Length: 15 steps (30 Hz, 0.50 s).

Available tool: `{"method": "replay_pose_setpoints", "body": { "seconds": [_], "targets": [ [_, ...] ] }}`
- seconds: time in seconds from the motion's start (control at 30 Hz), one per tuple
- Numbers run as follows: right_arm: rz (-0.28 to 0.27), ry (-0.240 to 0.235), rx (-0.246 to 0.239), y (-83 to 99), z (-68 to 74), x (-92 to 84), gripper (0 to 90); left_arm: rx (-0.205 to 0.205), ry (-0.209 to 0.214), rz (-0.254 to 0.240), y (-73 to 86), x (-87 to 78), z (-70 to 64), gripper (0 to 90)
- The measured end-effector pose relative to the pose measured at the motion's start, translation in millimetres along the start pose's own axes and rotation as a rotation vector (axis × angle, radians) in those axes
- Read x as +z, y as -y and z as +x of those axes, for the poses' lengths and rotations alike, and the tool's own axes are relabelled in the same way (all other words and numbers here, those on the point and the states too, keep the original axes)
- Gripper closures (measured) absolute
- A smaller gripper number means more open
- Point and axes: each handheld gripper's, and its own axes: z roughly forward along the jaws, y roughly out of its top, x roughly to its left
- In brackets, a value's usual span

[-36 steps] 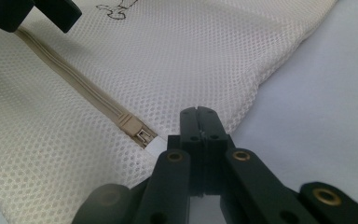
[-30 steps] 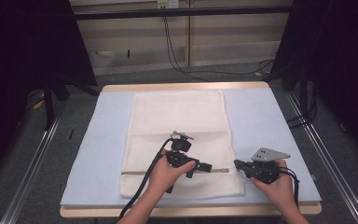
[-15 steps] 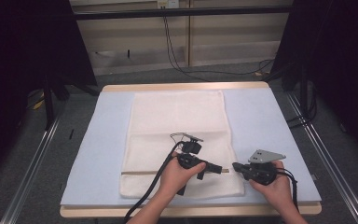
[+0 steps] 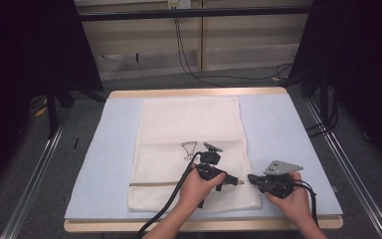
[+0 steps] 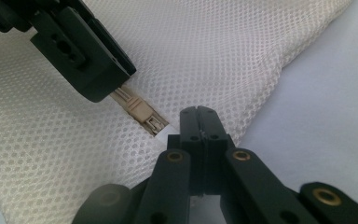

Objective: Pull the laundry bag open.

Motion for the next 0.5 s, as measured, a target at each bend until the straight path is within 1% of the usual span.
{"method": "replay_pose_setpoints", "body": {
  "seconds": [0.03, 0.07, 0.1, 0.13, 0.17, 0.2, 0.23, 0.27, 0.3, 0.33, 0.43, 0.5],
  "targets": [
    [0.001, 0.001, 0.001, 0.0, 0.2, 0.1, 90.0, 0.001, 0.009, -0.007, -0.4, 1.1, -0.7, 63.7],
    [0.002, 0.001, -0.001, 0.1, 0.3, 0.0, 90.0, -0.009, 0.005, -0.016, -0.3, 2.6, -2.3, 63.8],
    [0.002, 0.001, -0.002, 0.1, 0.3, 0.1, 90.0, -0.005, 0.008, -0.015, -0.3, 3.9, -3.3, 64.1],
    [0.002, 0.001, -0.002, 0.1, 0.3, 0.1, 90.0, -0.003, -0.002, -0.017, -0.4, 5.4, -4.5, 65.4],
    [0.002, 0.001, -0.002, 0.2, 0.3, 0.1, 90.0, -0.009, -0.002, -0.011, -0.5, 6.4, -4.7, 66.3],
    [0.002, 0.001, -0.002, 0.2, 0.3, 0.1, 90.0, 0.004, -0.014, -0.005, -0.7, 7.1, -3.9, 66.9],
    [0.002, 0.001, -0.002, 0.3, 0.3, 0.1, 90.0, -0.006, -0.015, -0.014, -0.8, 8.8, -4.5, 68.2],
    [0.002, 0.001, -0.001, 0.3, 0.2, 0.2, 90.0, 0.001, -0.024, -0.005, -1.1, 9.1, -4.1, 69.4],
    [0.002, 0.001, 0.001, 0.3, 0.1, 0.1, 90.0, -0.003, -0.032, -0.009, -1.1, 9.8, -5.3, 69.8],
    [0.002, 0.001, 0.0, 0.4, 0.1, 0.2, 90.0, 0.007, -0.028, -0.004, -1.5, 10.2, -6.1, 69.8],
    [0.004, 0.001, 0.0, 0.5, 0.3, 0.3, 90.0, -0.003, -0.032, -0.022, -0.6, 14.5, -8.6, 70.5],
    [0.003, 0.002, -0.004, 0.5, 0.4, 0.4, 90.0, -0.013, -0.018, -0.018, -0.9, 16.1, -8.7, 70.7]
  ]
}}
